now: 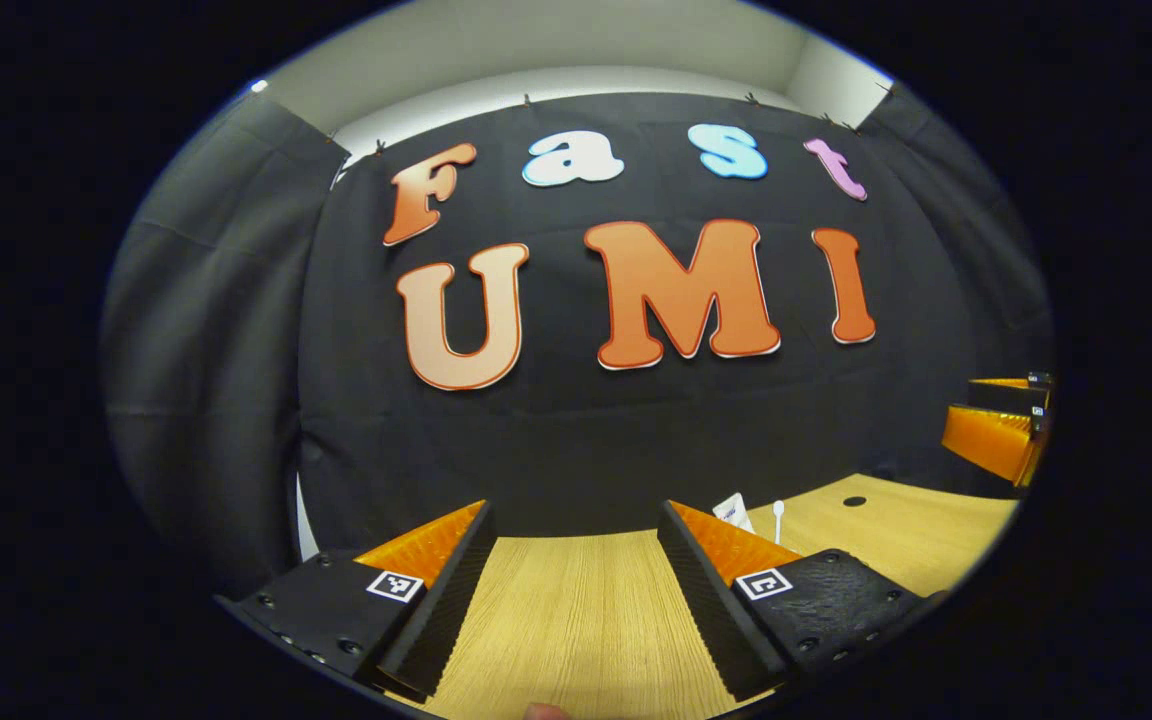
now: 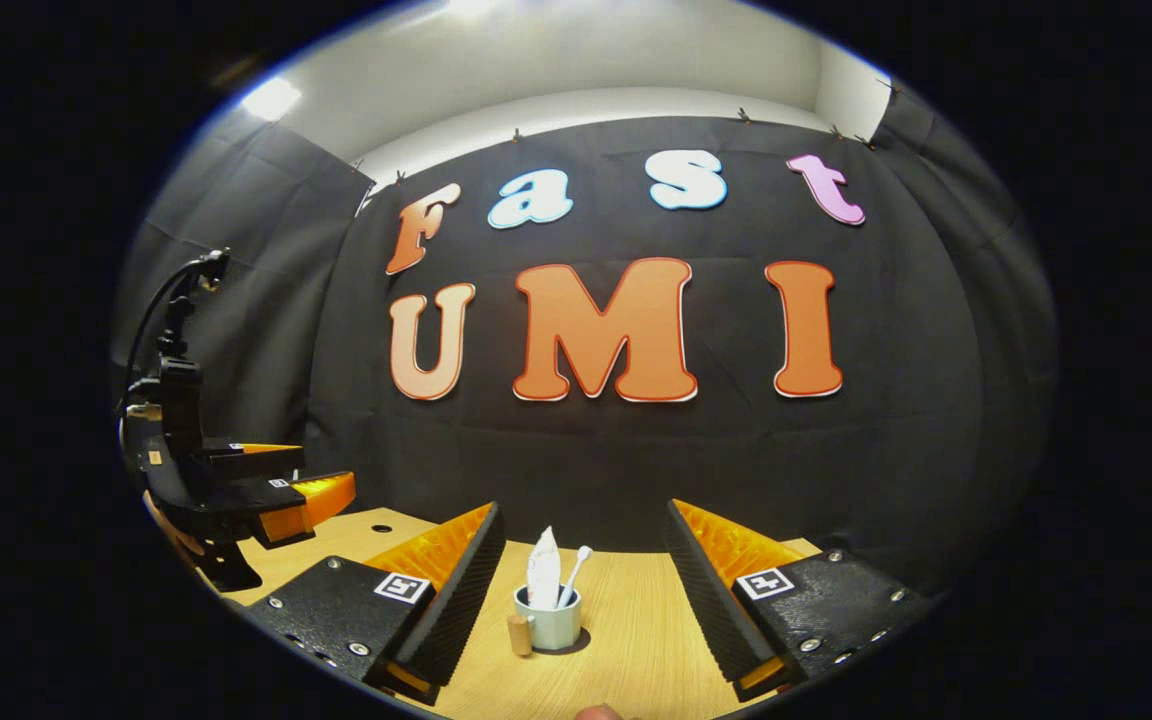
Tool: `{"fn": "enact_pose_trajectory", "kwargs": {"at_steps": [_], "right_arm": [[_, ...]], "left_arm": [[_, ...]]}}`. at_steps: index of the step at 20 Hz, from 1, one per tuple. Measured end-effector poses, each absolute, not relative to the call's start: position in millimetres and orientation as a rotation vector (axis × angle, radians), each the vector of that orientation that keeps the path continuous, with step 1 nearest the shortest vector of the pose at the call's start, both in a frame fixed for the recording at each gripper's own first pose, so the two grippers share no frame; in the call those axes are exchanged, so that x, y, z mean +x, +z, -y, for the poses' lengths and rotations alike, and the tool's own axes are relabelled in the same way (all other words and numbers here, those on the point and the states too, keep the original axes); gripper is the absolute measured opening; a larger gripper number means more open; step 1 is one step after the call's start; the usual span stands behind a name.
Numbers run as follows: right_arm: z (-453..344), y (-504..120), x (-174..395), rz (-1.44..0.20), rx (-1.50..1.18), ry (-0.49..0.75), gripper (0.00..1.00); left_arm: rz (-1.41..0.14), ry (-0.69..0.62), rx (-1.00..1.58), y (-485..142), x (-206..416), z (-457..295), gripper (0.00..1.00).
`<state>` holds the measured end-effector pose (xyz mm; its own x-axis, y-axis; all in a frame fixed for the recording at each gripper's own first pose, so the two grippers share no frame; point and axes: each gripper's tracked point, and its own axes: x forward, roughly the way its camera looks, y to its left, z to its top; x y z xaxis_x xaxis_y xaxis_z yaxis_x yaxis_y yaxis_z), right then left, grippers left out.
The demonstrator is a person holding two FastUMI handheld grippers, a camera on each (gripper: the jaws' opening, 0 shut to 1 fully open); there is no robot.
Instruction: Put the toothbrush and toothpaste on the desktop into the cup, then pick up the cup and place it on the coaster on the desktop.
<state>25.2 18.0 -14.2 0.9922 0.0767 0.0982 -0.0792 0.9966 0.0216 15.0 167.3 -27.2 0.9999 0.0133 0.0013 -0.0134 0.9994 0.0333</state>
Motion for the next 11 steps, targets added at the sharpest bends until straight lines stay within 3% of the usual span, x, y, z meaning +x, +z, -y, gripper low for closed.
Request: {"fn": "enact_pose_trajectory", "kwargs": {"at_steps": [5, 11], "right_arm": [[-42.7, -14.7, 25.8, 0.106, 0.027, 0.138, 0.95], [-42.5, -20.1, 33.2, 0.094, 0.016, 0.125, 0.96]], "left_arm": [[-0.012, 0.036, -0.012, -44.8, 3.2, -189.1, 0.97], [0.011, 0.009, -0.013, -50.3, 8.3, -183.3, 0.98]]}}
